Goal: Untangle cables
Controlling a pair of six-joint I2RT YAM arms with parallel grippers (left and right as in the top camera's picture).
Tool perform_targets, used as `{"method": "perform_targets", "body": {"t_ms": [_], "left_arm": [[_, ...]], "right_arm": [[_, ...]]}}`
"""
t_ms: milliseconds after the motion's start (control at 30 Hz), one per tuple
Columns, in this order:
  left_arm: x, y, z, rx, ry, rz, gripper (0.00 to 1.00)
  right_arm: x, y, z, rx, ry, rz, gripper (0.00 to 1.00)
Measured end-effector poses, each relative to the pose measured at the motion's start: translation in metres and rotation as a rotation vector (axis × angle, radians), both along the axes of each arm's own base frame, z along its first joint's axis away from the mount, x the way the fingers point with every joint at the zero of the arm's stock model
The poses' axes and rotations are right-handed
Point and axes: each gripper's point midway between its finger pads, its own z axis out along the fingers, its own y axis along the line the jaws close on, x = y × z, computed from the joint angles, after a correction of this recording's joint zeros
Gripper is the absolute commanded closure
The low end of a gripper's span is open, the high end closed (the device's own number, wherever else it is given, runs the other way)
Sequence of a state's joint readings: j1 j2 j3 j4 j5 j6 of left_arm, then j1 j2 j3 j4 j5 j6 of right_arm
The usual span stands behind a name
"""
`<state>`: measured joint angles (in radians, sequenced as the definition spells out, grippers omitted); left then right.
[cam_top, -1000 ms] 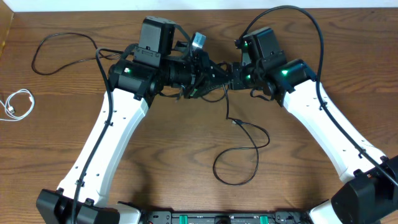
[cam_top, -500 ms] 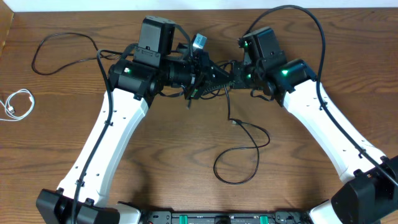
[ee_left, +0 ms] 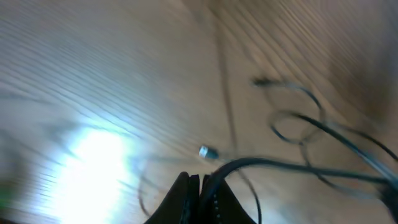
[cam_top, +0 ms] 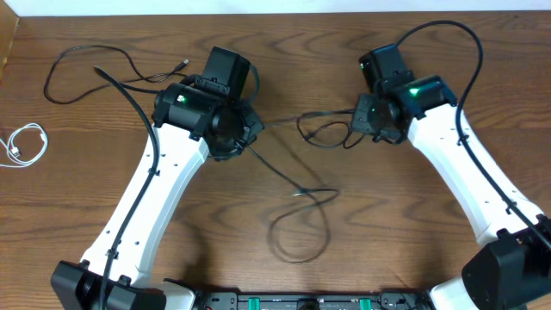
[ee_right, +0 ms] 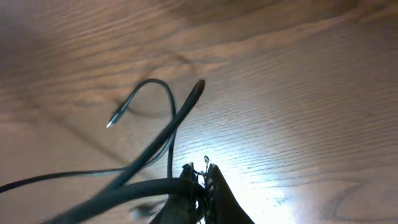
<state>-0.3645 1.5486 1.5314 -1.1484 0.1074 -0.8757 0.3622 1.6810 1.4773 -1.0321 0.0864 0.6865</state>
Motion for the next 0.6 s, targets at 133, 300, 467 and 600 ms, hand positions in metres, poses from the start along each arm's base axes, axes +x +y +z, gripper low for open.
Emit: {"method": "perform_targets", "body": {"t_ms": [133, 300, 467, 600], "left_arm": [[0.004, 0.01, 0.0, 0.061, -0.025, 0.022, 0.85], [0.005, 0.014, -0.003, 0.086, -0.018, 0.022, 0.85], [0.005, 0.013, -0.016, 0.112, 0.023, -0.035, 0.93], [0.006, 0.012, -0.023, 0.123, 0.04, -0.05, 0.92]], "right_arm": [[0.001, -0.002, 0.0, 0.025, 0.007, -0.026, 0.98], [0.0, -0.001, 0.0, 0.044, 0.013, -0.042, 0.98], [0.001, -0.002, 0.0, 0.05, 0.015, -0.051, 0.98], [0.0, -0.003, -0.001, 0.047, 0.019, -0.054, 0.98]]}}
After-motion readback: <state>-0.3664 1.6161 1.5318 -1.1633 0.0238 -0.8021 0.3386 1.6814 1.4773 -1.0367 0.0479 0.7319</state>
